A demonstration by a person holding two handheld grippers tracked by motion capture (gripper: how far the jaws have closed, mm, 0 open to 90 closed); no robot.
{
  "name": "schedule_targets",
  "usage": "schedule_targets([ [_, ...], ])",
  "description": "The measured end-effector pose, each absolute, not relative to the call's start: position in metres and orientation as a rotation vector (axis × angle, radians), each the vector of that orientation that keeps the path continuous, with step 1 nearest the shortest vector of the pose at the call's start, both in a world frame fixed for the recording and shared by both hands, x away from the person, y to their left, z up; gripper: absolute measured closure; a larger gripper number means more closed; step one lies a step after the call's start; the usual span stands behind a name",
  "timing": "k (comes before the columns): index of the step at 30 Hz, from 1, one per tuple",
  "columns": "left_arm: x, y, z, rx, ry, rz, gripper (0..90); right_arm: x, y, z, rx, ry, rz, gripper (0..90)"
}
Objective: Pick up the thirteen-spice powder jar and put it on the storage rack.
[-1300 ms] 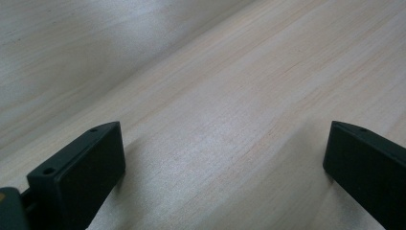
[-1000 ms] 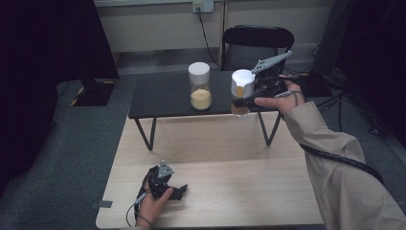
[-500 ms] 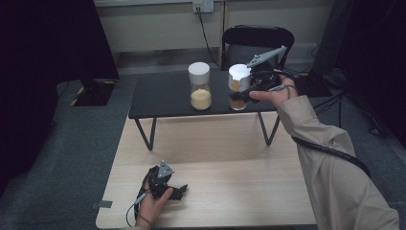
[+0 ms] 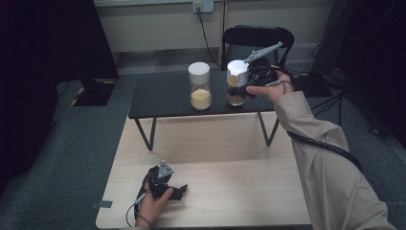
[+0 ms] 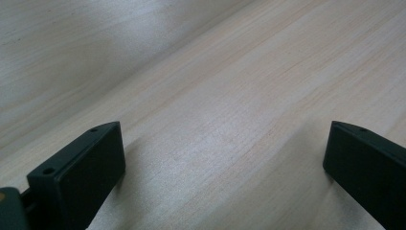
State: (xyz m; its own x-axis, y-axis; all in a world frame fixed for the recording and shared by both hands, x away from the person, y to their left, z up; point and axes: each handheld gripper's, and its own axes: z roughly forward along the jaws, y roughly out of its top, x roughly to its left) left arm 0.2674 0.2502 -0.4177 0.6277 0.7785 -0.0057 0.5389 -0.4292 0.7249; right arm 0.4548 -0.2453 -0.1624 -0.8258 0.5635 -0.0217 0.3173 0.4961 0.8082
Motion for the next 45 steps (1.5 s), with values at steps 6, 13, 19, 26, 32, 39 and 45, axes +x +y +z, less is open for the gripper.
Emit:
schedule_targets([
  [6, 0.267, 0.250, -0.418, 2.139, 1.026, 0.433, 0.0, 0.458, -0.242, -0.165, 0.745, 2.463, 1.238, 30.3],
  [13, 0.267, 0.250, -0.418, 2.139, 1.026, 0.433, 0.0, 0.460, -0.238, -0.167, 0.748, 2.463, 1.228, 30.3],
  [19, 0.268, 0.250, -0.418, 2.139, 1.026, 0.433, 0.0, 0.460, -0.236, -0.168, 0.745, 2.461, 1.227, 30.2],
  [26, 0.267, 0.250, -0.418, 2.139, 1.026, 0.433, 0.0, 0.459, -0.239, -0.171, 0.761, 2.446, 1.248, 30.1],
  [32, 0.268, 0.250, -0.418, 2.139, 1.026, 0.433, 0.0, 0.456, -0.240, -0.174, 0.781, 2.432, 1.258, 29.8],
  [39, 0.267, 0.250, -0.418, 2.139, 1.026, 0.433, 0.0, 0.454, -0.234, -0.173, 0.790, 2.431, 1.233, 23.2],
  [45, 0.267, 0.250, -0.418, 2.139, 1.026, 0.433, 0.0, 0.451, -0.229, -0.170, 0.818, 2.437, 1.202, 10.0],
])
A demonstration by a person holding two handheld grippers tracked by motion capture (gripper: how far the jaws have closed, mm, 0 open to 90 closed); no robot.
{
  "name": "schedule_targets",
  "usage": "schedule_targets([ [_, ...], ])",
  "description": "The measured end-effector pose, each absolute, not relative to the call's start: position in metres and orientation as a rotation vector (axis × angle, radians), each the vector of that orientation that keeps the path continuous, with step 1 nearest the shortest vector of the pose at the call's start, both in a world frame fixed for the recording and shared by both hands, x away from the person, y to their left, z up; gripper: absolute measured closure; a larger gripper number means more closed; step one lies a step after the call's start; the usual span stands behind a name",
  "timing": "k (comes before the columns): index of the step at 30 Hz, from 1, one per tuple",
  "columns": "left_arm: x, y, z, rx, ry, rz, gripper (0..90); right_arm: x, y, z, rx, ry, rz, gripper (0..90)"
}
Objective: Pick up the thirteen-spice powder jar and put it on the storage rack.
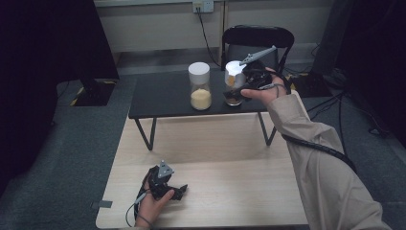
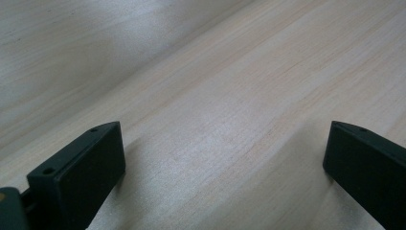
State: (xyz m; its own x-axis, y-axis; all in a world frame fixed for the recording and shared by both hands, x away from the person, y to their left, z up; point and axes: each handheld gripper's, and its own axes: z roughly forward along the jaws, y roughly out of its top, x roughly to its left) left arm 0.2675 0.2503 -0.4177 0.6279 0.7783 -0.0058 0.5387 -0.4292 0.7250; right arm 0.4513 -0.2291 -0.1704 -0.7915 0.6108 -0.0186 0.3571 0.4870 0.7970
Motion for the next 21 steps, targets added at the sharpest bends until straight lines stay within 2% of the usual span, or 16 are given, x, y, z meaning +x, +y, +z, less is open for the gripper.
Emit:
schedule_targets([
  [2, 0.268, 0.250, -0.418, 2.139, 1.026, 0.433, 0.0, 0.450, -0.229, -0.170, 0.838, 2.435, 1.198, 6.4],
  [10, 0.267, 0.250, -0.418, 2.139, 1.026, 0.433, 0.0, 0.443, -0.235, -0.170, 0.888, 2.412, 1.222, 1.2],
  [21, 0.267, 0.250, -0.418, 2.139, 1.026, 0.433, 0.0, 0.434, -0.243, -0.172, 0.916, 2.405, 1.236, 1.5],
])
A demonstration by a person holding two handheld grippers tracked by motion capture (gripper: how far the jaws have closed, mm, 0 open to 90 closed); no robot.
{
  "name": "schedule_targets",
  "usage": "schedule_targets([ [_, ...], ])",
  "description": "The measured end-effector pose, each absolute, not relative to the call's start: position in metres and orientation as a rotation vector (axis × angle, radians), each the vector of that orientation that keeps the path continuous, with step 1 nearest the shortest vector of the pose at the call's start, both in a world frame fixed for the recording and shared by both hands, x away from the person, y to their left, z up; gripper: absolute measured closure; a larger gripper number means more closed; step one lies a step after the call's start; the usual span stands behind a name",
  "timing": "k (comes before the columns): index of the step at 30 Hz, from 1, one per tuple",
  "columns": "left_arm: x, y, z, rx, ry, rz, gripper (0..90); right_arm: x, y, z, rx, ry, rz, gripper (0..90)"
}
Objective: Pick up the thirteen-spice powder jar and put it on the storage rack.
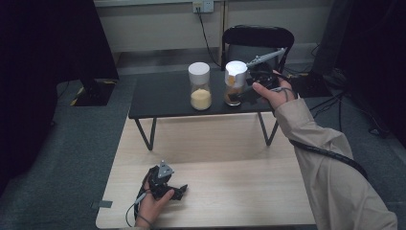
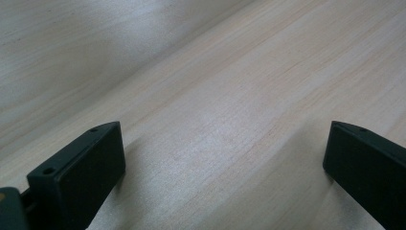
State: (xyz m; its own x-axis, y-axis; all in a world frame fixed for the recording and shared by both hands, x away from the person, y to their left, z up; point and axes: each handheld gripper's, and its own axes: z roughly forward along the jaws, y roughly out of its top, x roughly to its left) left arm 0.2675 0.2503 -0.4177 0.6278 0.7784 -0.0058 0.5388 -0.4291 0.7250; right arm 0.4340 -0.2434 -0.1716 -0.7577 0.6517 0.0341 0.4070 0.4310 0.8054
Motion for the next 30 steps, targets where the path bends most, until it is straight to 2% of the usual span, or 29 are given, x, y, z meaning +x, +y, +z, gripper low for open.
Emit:
schedule_targets([
  [30, 0.267, 0.250, -0.418, 2.138, 1.026, 0.434, 0.0, 0.408, -0.250, -0.187, 0.928, 2.367, 1.244, 1.7],
])
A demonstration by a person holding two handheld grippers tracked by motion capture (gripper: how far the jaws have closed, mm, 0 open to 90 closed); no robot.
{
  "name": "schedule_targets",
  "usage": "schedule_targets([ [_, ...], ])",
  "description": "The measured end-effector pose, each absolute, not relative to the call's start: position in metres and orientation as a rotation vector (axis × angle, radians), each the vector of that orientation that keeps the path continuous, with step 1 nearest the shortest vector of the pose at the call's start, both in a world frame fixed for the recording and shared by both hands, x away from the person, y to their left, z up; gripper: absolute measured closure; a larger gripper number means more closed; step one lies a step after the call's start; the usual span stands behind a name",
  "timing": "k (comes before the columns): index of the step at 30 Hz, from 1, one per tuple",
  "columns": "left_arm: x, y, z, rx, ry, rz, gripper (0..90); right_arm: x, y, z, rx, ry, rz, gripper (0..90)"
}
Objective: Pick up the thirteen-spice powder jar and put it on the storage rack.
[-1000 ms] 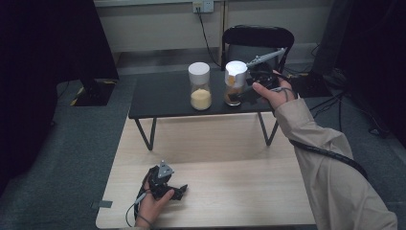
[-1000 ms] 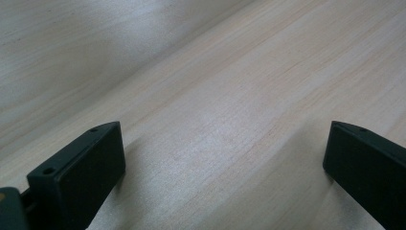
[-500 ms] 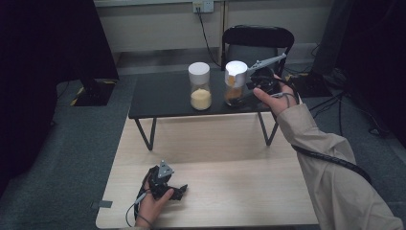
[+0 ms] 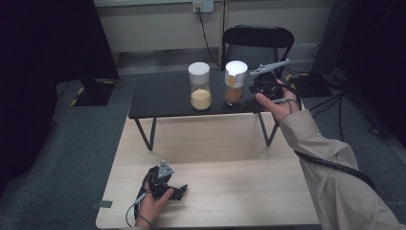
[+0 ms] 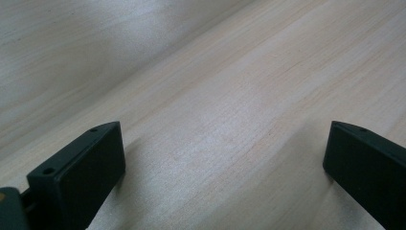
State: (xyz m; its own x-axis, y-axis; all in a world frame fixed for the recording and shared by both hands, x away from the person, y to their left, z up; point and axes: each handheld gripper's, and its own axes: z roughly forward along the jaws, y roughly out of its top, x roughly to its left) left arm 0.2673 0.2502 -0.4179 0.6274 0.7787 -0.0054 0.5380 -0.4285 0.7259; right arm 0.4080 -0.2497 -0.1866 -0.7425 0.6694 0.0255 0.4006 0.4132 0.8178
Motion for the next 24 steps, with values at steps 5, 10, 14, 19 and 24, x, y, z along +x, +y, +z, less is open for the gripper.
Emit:
schedule_targets([
  [5, 0.267, 0.250, -0.418, 2.138, 1.026, 0.435, 0.0, 0.405, -0.254, -0.188, 0.934, 2.361, 1.254, 1.8],
  [10, 0.267, 0.250, -0.418, 2.137, 1.026, 0.434, 0.0, 0.401, -0.257, -0.190, 0.930, 2.365, 1.257, 1.8],
  [14, 0.267, 0.250, -0.418, 2.138, 1.026, 0.435, 0.0, 0.397, -0.257, -0.192, 0.927, 2.361, 1.259, 1.8],
  [19, 0.267, 0.250, -0.418, 2.137, 1.026, 0.434, 0.0, 0.394, -0.259, -0.196, 0.931, 2.362, 1.273, 1.7],
  [24, 0.267, 0.250, -0.418, 2.137, 1.026, 0.435, 0.0, 0.391, -0.260, -0.200, 0.925, 2.361, 1.287, 1.5],
])
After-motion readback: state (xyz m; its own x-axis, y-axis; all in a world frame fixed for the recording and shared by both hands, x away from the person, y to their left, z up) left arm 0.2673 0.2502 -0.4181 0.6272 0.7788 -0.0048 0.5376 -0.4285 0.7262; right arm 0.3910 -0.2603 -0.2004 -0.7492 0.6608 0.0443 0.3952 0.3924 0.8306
